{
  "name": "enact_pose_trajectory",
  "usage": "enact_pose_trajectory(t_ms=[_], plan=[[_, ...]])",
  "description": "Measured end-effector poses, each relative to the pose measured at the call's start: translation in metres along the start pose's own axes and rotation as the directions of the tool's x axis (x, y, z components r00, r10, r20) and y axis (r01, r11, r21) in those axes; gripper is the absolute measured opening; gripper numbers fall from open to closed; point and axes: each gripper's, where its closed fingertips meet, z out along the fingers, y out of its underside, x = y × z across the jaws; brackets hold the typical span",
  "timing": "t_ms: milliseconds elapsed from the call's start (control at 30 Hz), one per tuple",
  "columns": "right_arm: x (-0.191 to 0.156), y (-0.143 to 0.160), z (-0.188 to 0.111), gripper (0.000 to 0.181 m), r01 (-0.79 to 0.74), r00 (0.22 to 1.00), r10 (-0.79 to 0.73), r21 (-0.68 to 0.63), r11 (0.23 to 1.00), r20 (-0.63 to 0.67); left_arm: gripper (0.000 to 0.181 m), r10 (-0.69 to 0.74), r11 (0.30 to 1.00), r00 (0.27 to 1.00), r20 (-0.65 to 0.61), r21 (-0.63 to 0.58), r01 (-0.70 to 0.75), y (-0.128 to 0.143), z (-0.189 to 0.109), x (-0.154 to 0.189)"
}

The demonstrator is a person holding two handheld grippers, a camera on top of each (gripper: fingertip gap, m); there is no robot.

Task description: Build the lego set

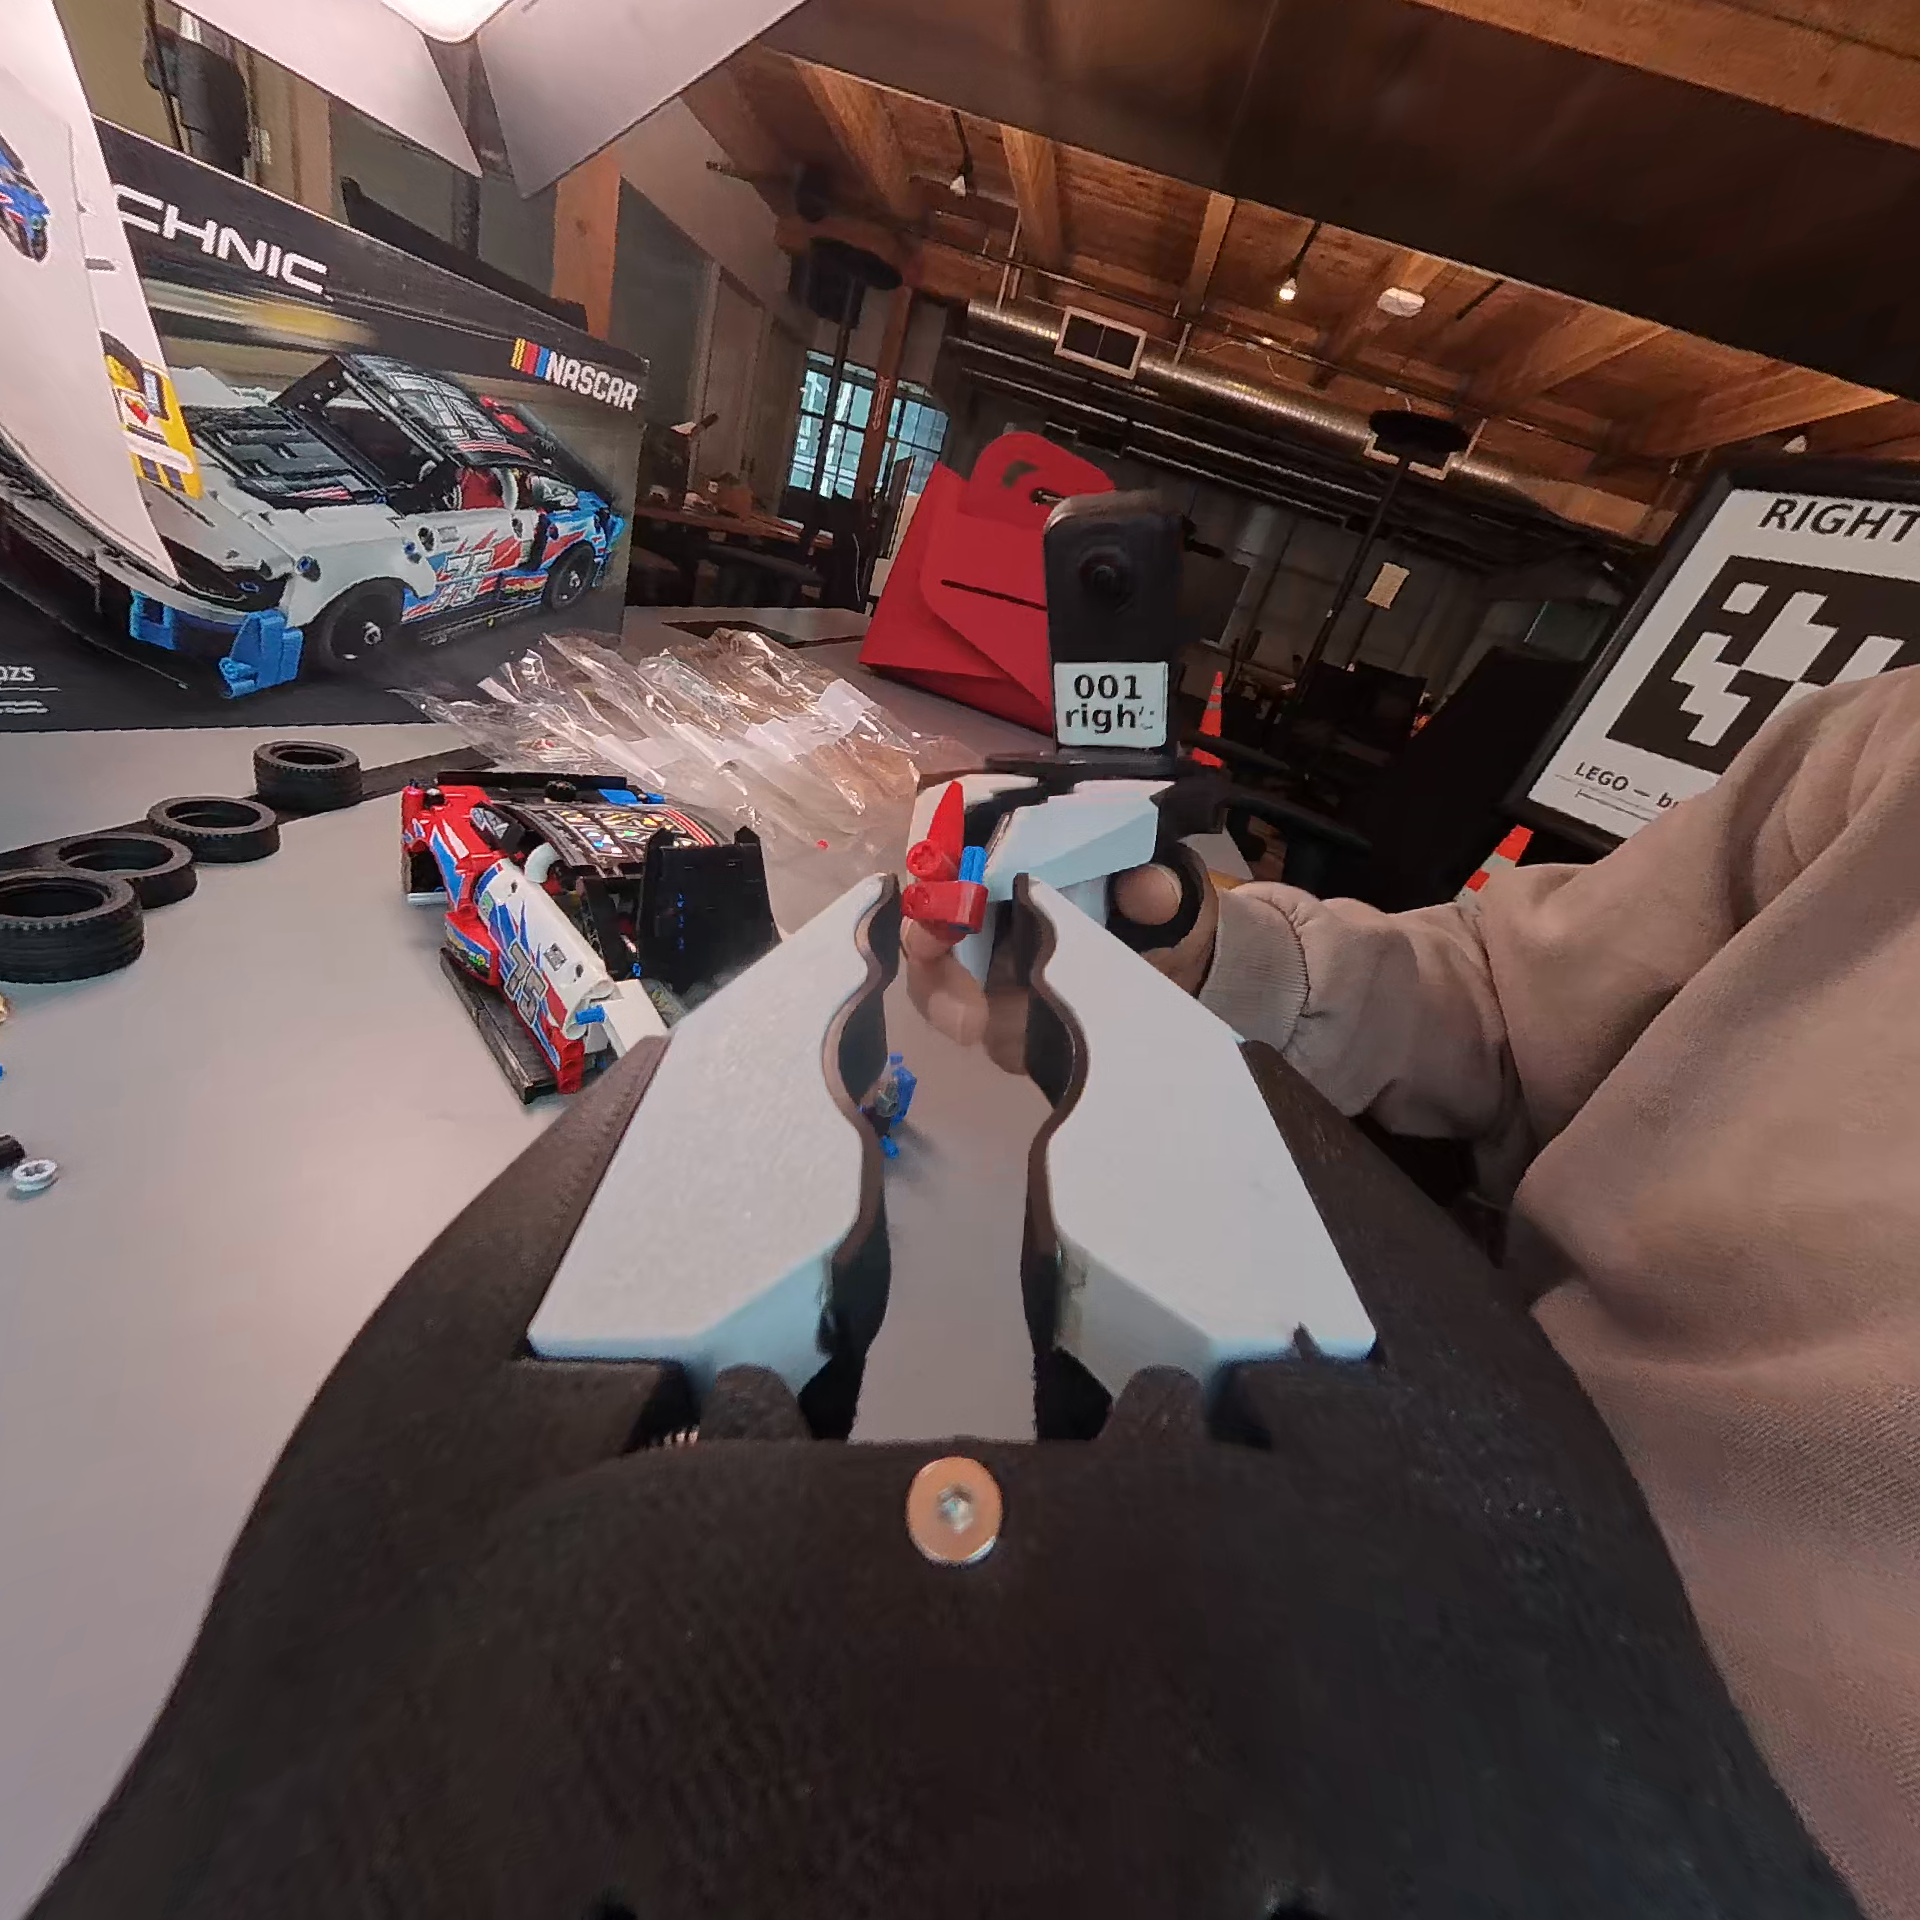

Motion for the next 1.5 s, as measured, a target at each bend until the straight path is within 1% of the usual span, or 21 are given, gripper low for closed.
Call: enact_pose_trajectory(t_ms=[33,100,200,500,633,733,833,1033,1500], plan=[[-0.001,0.001,0.0,0.004,0.022,1.0,-0.022,-0.022,1.0,-0.004,0.014,0.015,1.0,1.0,0.003,-0.019,-0.015,0.003,-0.001,-0.001],[-0.002,0.001,-0.001,0.004,0.05,0.999,-0.051,-0.05,0.997,-0.012,0.014,0.02,0.999,1.0,-0.015,-0.042,-0.02,0.008,-0.001,0.001],[-0.003,0.001,-0.001,0.004,0.062,0.998,-0.064,-0.07,0.996,-0.022,0.013,0.007,0.999,1.0,-0.027,-0.041,-0.008,0.012,0.0,0.003],[-0.004,-0.001,-0.003,0.004,0.019,1.0,-0.019,-0.028,0.999,0.003,0.013,-0.002,1.0,0.999,-0.032,-0.011,0.001,0.008,0.001,0.005],[-0.004,-0.002,-0.003,0.005,0.022,1.0,-0.022,-0.011,1.0,0.002,0.013,0.013,1.0,1.0,-0.023,0.0,-0.013,0.006,-0.001,0.004],[-0.004,-0.001,-0.002,0.008,0.022,1.0,-0.022,-0.016,1.0,0.01,0.013,0.012,1.0,1.0,-0.022,0.011,-0.012,0.005,-0.002,0.004],[-0.005,0.002,-0.001,0.004,0.027,1.0,-0.027,-0.023,0.999,0.016,0.013,0.014,1.0,1.0,-0.027,0.008,-0.014,0.005,-0.002,0.005],[-0.007,0.003,-0.002,0.004,0.037,0.999,-0.036,-0.028,0.999,0.034,0.013,0.014,1.0,0.999,-0.039,0.005,-0.014,0.007,-0.002,0.007],[-0.011,0.006,-0.003,0.003,0.009,0.997,-0.007,-0.029,1.0,0.073,0.016,0.019,1.0,0.998,-0.058,0.0,-0.019,0.009,-0.002,0.011]])
